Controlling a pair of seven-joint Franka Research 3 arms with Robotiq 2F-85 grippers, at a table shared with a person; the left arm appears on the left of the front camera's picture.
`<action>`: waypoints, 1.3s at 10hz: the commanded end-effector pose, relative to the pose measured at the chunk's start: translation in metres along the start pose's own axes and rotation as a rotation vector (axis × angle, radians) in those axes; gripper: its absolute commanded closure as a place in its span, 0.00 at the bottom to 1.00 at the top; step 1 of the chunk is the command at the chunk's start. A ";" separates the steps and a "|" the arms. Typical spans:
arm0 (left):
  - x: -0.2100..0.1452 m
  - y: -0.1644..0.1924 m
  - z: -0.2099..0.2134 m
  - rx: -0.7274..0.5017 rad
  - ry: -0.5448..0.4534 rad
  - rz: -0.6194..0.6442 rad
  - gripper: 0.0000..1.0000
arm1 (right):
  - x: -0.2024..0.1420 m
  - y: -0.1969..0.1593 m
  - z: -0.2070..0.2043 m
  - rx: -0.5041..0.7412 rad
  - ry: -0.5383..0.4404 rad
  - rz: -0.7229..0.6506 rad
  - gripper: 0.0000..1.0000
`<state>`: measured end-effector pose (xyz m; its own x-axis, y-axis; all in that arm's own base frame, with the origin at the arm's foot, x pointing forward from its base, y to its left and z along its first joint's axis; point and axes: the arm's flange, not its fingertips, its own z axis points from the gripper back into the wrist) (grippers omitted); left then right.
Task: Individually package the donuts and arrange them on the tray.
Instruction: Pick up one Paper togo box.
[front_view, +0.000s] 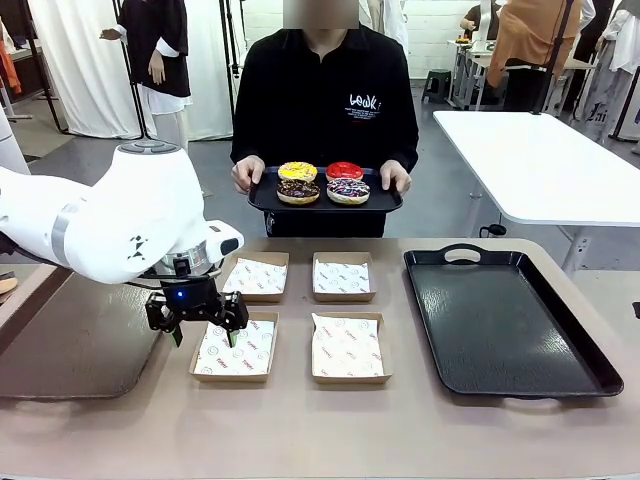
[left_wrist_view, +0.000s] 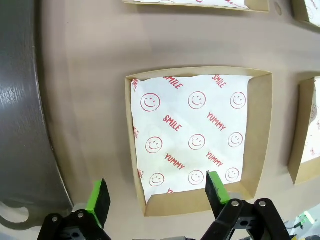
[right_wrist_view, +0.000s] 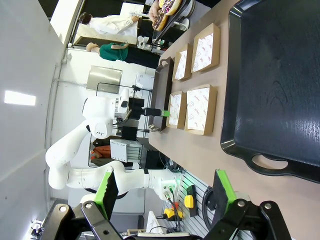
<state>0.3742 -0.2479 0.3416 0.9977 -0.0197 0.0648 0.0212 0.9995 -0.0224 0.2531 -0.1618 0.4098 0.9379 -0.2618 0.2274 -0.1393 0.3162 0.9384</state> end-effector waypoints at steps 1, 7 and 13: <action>0.002 -0.003 -0.015 0.048 -0.043 0.035 0.00 | 0.000 0.000 0.001 0.007 0.000 0.000 0.00; 0.021 0.011 -0.025 -0.017 -0.026 -0.012 0.00 | 0.000 0.000 0.001 0.007 0.000 0.000 0.00; 0.020 0.015 -0.016 -0.050 -0.042 -0.041 1.00 | 0.000 0.000 0.001 0.007 0.000 0.000 0.00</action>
<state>0.3984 -0.2360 0.3241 0.9929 -0.0525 0.1072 0.0578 0.9972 -0.0472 0.2531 -0.1618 0.4098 0.9380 -0.2618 0.2274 -0.1393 0.3163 0.9384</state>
